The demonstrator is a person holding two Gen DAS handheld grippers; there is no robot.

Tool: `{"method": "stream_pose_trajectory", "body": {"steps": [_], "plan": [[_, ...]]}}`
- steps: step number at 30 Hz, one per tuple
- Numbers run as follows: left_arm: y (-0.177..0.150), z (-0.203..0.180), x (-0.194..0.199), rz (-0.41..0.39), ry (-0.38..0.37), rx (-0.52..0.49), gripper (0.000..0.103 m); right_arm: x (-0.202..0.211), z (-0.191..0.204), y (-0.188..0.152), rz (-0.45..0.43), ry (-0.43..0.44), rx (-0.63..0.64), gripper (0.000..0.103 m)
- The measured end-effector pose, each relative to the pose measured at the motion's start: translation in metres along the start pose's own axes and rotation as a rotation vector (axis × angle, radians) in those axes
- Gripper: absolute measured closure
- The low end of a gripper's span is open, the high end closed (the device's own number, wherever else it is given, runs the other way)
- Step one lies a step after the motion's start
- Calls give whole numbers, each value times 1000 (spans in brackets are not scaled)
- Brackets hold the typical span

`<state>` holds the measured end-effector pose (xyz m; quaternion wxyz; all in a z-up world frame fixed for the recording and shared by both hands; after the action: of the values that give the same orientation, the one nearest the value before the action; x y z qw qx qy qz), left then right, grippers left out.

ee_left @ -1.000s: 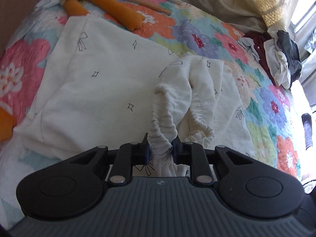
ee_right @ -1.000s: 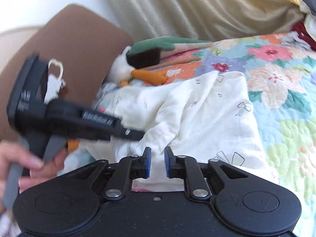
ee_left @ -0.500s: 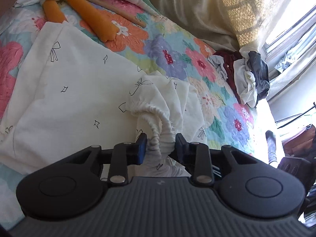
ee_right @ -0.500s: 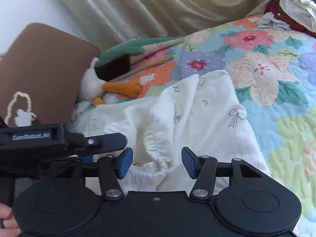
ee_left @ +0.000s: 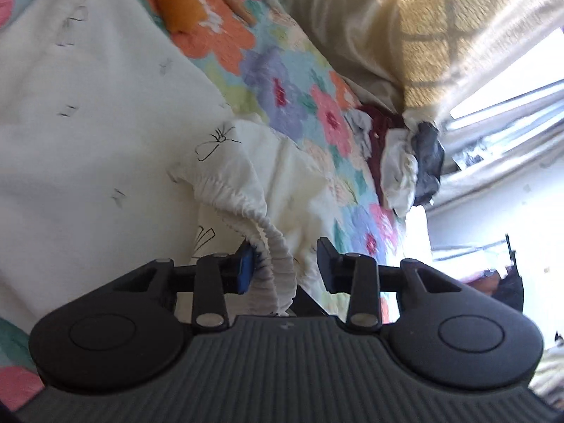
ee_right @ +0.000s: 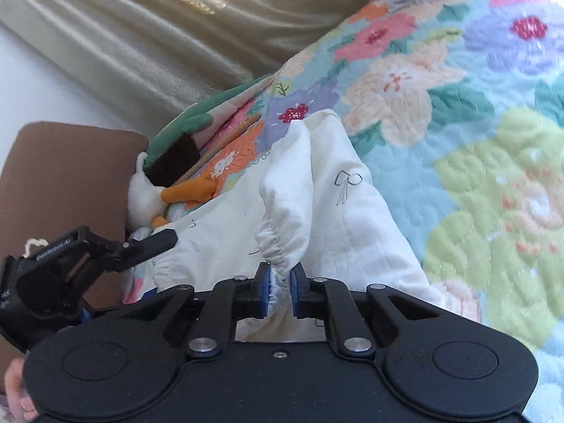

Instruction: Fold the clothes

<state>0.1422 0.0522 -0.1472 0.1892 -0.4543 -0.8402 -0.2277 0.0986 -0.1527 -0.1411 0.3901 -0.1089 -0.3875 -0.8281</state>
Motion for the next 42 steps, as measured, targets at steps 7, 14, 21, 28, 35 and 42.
{"method": "stream_pose_trajectory", "body": {"steps": [7,14,21,28,35,42], "plan": [[-46,-27,-32,164,154,-281,62,7,-13,7,-52,-9,-40,88],[-39,-21,-19,165,97,-247,51,10,-5,16,-79,75,-18,87],[-48,-26,-16,148,194,-372,41,-9,26,30,112,170,92,74],[-58,-24,-15,115,342,-495,35,-13,52,37,260,112,300,41],[-59,-18,-14,56,408,-520,44,-34,44,7,377,-38,348,30],[-53,-29,9,-66,478,-570,76,-37,67,6,200,-28,465,82]]}}
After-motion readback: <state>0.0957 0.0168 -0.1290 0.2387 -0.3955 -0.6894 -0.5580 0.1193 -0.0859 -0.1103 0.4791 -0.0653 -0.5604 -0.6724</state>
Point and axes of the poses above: each gripper's, at about its wrist camera, not at the fingertips, and x roughly against the way its jaws point, z to its left, y to its top, the point moved 7 cm from there along -x, roughly the way its jaws point, and after that the axes turned 7 degrees about x, right-handed, at the moved point
